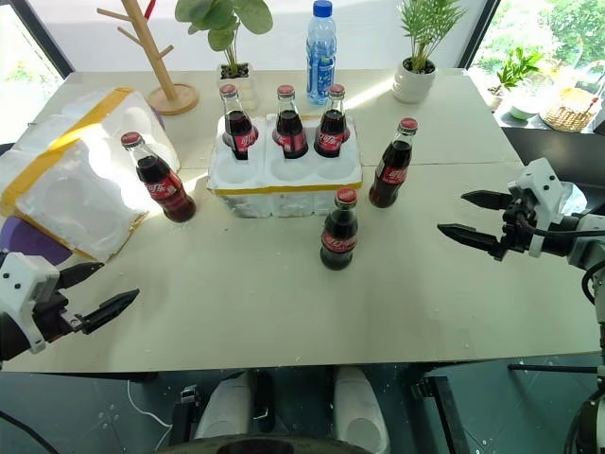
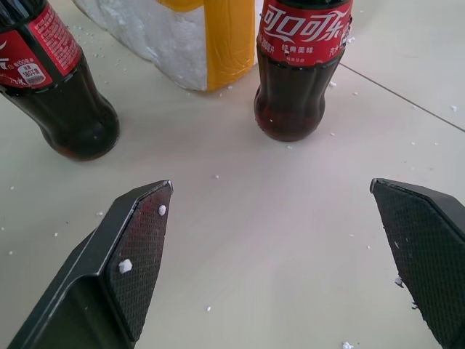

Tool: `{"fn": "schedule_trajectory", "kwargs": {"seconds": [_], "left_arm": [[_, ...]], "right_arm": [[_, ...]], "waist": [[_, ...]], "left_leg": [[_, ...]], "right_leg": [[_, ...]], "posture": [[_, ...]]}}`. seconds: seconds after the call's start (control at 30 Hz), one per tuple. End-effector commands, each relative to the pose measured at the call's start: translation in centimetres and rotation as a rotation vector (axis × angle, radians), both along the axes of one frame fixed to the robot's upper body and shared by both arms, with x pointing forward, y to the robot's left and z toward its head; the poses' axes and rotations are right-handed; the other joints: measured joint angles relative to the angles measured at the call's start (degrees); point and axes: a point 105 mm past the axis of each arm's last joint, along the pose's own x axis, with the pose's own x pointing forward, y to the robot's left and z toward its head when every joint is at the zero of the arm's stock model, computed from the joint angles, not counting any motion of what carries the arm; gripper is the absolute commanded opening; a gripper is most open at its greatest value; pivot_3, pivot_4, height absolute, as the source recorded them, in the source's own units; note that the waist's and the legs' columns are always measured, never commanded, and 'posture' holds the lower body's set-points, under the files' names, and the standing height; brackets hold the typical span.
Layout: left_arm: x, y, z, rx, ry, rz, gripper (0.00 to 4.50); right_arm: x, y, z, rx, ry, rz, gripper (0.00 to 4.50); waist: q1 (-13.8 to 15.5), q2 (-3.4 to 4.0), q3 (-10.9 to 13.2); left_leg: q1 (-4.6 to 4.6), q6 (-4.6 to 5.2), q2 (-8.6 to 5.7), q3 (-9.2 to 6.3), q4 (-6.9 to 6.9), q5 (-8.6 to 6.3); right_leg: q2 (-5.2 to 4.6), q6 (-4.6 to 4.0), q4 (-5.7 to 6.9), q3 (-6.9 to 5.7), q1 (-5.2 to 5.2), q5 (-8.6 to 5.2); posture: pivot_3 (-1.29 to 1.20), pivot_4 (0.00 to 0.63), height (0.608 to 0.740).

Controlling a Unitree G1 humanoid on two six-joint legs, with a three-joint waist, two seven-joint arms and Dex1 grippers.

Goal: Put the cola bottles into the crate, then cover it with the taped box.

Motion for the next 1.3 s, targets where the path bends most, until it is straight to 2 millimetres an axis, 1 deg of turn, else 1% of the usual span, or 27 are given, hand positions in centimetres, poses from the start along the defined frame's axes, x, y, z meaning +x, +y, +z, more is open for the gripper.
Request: {"fn": "schedule_trajectory", "kwargs": {"seconds": [0.03,0.4,0.53,0.63,0.8,0.93,1.0,1.07,1.17,1.3], "left_arm": [[0.0,-0.4,0.8,0.006,-0.038,-0.008,4.4],[0.1,-0.6,0.7,-0.022,-0.051,0.027,4.4],[0.5,-0.6,1.2,-0.04,-0.076,0.034,4.4],[1.1,-0.7,1.9,-0.062,-0.109,0.054,4.4],[2.5,-1.2,3.3,-0.13,-0.186,0.089,4.4],[3.7,-1.6,4.2,-0.169,-0.233,0.118,4.4],[4.8,-1.4,4.4,-0.169,-0.263,0.158,4.4],[6.0,-1.4,4.5,-0.178,-0.283,0.188,4.4],[7.2,-1.8,4.4,-0.187,-0.288,0.195,4.4],[8.8,-2.6,4.3,-0.198,-0.297,0.197,4.4]], "right_arm": [[0.2,0.2,1.1,0.002,-0.049,0.012,4.5],[0.3,0.2,1.0,0.008,-0.053,0.002,4.5],[0.2,0.2,1.0,0.022,-0.03,0.01,4.5],[0.2,0.3,1.8,0.026,-0.043,0.01,4.5],[-0.7,0.8,3.8,0.103,-0.031,0.052,4.5],[-1.8,2.1,5.1,0.155,-0.012,0.111,4.5],[-2.6,3.0,6.1,0.166,-0.008,0.155,4.5],[-3.7,4.0,7.0,0.174,0.004,0.212,4.5],[-4.9,5.1,7.9,0.183,0.017,0.275,4.5],[-6.4,6.4,9.7,0.225,0.017,0.353,4.5]], "waist": [[0.01,0.0,0.0],[0.01,0.01,0.0],[0.01,0.01,0.0],[0.01,0.02,-0.01],[0.11,0.02,-0.01],[0.12,0.03,-0.02],[0.12,0.05,-0.03],[0.14,0.06,-0.04],[0.16,0.04,-0.05],[0.19,0.03,-0.05]], "left_leg": [[0.0,0.0,0.0,0.0,0.0,0.0],[0.02,0.0,-0.01,0.0,0.01,0.01],[0.02,0.0,-0.01,0.0,0.01,0.01],[0.04,-0.01,-0.01,0.0,0.03,0.01],[0.04,-0.01,-0.01,0.0,0.04,0.02],[0.08,-0.03,-0.02,-0.02,0.06,0.03],[0.11,-0.03,-0.01,-0.02,0.07,0.03],[0.14,-0.03,-0.02,-0.02,0.07,0.03],[0.17,-0.03,-0.02,-0.05,0.07,0.03],[0.17,-0.03,-0.03,-0.06,0.08,0.03]], "right_leg": [[0.0,0.0,0.0,0.0,0.0,0.0],[0.03,0.01,0.01,0.0,0.04,0.01],[0.03,0.01,0.01,0.0,0.06,0.01],[0.04,0.01,0.02,0.0,0.1,0.02],[0.06,0.02,0.02,-0.01,0.16,0.03],[0.07,0.05,0.06,-0.01,0.21,0.05],[0.09,0.13,0.06,-0.01,0.27,0.1],[0.09,0.14,0.06,-0.01,0.32,0.1],[0.12,0.15,0.06,-0.04,0.39,0.11],[0.11,0.17,0.05,-0.05,0.42,0.12]], "posture": [[0.0,0.15,0.74],[0.0,0.15,0.74],[0.0,0.15,0.74],[0.0,0.15,0.74],[0.0,0.15,0.74],[0.0,0.15,0.74],[0.0,0.15,0.74],[0.0,0.15,0.74],[0.0,0.15,0.74],[0.0,0.15,0.74]]}}
